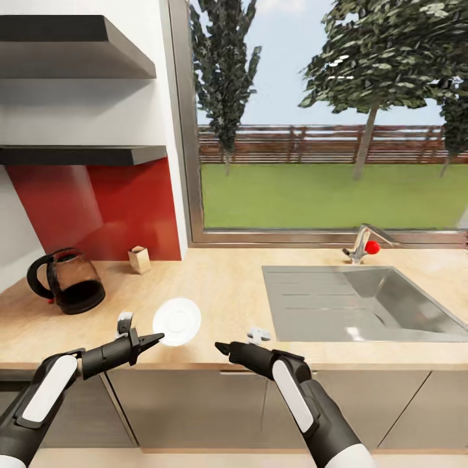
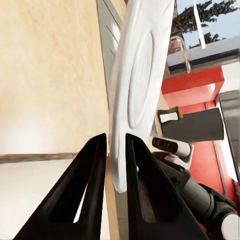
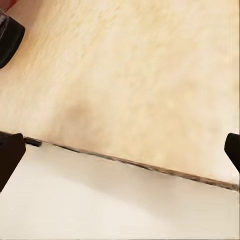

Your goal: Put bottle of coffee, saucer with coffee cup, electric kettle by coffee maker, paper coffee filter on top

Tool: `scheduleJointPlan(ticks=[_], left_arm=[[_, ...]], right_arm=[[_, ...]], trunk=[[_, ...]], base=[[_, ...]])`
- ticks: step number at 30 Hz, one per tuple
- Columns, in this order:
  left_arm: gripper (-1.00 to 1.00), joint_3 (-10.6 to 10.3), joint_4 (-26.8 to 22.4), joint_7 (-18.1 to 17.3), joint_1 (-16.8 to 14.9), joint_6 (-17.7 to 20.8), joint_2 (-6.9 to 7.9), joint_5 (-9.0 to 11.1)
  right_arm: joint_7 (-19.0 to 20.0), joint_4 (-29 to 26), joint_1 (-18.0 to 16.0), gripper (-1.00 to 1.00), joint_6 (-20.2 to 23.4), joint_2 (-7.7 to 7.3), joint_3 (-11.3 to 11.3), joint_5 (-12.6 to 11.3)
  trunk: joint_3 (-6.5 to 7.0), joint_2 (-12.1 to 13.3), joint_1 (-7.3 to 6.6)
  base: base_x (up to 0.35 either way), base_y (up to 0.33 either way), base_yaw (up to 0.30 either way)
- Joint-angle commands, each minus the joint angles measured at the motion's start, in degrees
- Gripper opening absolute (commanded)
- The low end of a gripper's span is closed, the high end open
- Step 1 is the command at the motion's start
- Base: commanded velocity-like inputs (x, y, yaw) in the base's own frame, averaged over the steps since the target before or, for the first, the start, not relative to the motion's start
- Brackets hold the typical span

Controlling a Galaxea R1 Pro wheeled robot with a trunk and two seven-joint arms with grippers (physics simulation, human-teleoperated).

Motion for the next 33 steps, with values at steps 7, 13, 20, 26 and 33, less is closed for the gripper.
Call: scheduleJointPlan(ticks=[7, 13, 20, 26, 33], left_arm=[[-1.00, 0.1, 0.6, -0.4, 1.5, -0.2, -0.29, -0.3], [-1.00, -0.7, 0.6, -0.6, 1.8, -0.5, -0.63, -0.4], [-1.00, -3.2, 0.9, -0.7, 3.3, -2.4, -1.48, -0.4], [-1.00, -3.3, 1.0, -0.7, 5.1, -2.6, -2.94, -0.3], [-1.00, -3.3, 1.1, -0.7, 5.3, -2.5, -3.49, -0.1]], right_arm=[[0.1, 2.9, 0.4, 1.00, -1.3, -0.76, 0.1, 9.8], [0.2, 24.0, 1.2, 1.00, -11.5, -0.76, 0.1, 15.9], [-1.8, 56.2, 1.3, 1.00, -26.9, -3.26, -0.1, 24.2], [-6.9, 60.4, 1.6, 1.00, -28.7, -6.28, -0.4, 23.7], [-7.3, 60.5, 2.3, 1.00, -33.6, -5.96, -0.6, 23.6]], trunk=[[-0.11, -0.1, -0.01], [-0.11, -0.1, -0.01], [-0.11, -0.1, -0.01], [-0.11, -0.1, -0.01], [-0.11, -0.1, -0.01]], base=[[-0.337, 0.000, 0.000], [-0.283, 0.000, 0.000], [-0.068, 0.000, 0.000], [-0.001, 0.000, 0.000], [0.000, 0.000, 0.000]])
